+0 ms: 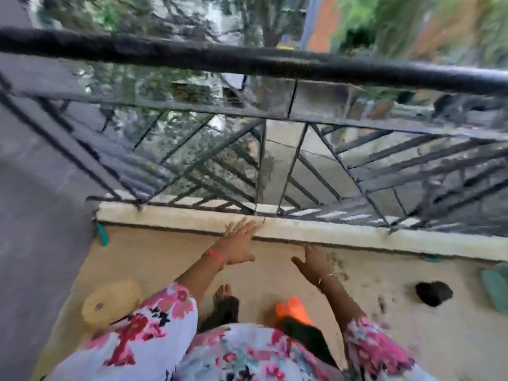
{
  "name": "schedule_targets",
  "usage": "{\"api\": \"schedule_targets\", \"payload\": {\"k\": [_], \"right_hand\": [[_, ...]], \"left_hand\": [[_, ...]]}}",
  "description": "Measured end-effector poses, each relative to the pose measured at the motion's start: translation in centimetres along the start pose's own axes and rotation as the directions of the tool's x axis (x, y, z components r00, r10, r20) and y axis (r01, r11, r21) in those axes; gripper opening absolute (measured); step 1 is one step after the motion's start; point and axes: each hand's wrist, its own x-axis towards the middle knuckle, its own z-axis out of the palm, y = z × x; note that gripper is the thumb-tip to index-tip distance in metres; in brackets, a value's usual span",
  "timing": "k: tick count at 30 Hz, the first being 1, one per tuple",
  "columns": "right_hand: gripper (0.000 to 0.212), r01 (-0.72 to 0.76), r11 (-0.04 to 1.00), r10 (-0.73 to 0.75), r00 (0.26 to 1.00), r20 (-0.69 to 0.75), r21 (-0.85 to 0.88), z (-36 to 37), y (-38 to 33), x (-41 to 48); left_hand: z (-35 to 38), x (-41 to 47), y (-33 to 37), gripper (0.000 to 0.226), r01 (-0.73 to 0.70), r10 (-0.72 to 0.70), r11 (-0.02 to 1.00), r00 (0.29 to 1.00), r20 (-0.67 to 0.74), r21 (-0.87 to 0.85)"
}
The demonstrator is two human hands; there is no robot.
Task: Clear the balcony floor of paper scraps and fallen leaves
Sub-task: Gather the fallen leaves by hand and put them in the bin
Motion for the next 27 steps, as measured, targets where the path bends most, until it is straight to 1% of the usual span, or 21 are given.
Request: {"api": "schedule_targets", "payload": {"k": [1,3,5,7,10,13,15,19,21,25,27], "right_hand": [[0.061,-0.053,0.998,0.054,0.998,-0.027,0.036,-0.3,-0.7,0.4],[0.061,-0.147,0.983,0.153,0.987,-0.048,0.111,0.1,-1.2,0.2],[0.057,-0.198,0.967,0.214,0.973,-0.089,0.162,0.8,-1.2,-0.1],[0.055,-0.303,0.930,0.323,0.944,-0.069,0.209,1.2,-0.9,-0.3],[0.058,-0.422,0.871,0.440,0.898,-0.019,0.251,1.3,-0.2,-0.9],[0.056,-0.476,0.812,0.511,0.859,-0.017,0.338,1.8,-0.1,-1.7],[0.055,-0.491,0.779,0.541,0.841,-0.023,0.390,2.1,0.0,-2.5],[0.056,-0.494,0.717,0.576,0.817,-0.019,0.492,3.0,0.5,-4.1],[0.057,-0.527,0.671,0.614,0.789,0.007,0.521,3.6,0.4,-5.0],[0.058,-0.577,0.563,0.702,0.712,0.026,0.592,4.4,0.4,-6.0],[0.057,-0.586,0.464,0.760,0.649,0.041,0.664,4.5,-0.2,-6.4]], "left_hand": [[-1.3,1.2,-0.9,0.090,-0.040,0.039,0.999,0.999,0.013,0.023],[-2.9,3.1,-1.8,0.091,-0.115,0.108,0.991,0.990,0.093,0.074],[-3.7,4.7,-1.7,0.092,-0.190,0.169,0.972,0.975,0.147,0.140],[-4.6,6.4,-1.4,0.092,-0.272,0.238,0.940,0.955,0.175,0.206],[-4.6,8.3,-0.3,0.093,-0.366,0.327,0.906,0.924,0.197,0.212],[-3.4,9.5,0.7,0.094,-0.463,0.392,0.841,0.878,0.275,0.280],[-2.9,10.2,1.7,0.095,-0.516,0.433,0.796,0.851,0.298,0.316],[-2.8,10.7,3.7,0.093,-0.586,0.500,0.753,0.806,0.318,0.300],[-2.8,10.2,4.5,0.091,-0.620,0.516,0.740,0.772,0.372,0.262],[-3.2,10.6,5.9,0.089,-0.702,0.557,0.669,0.691,0.460,0.244],[-3.2,11.1,6.5,0.089,-0.767,0.579,0.584,0.624,0.525,0.266]]}}
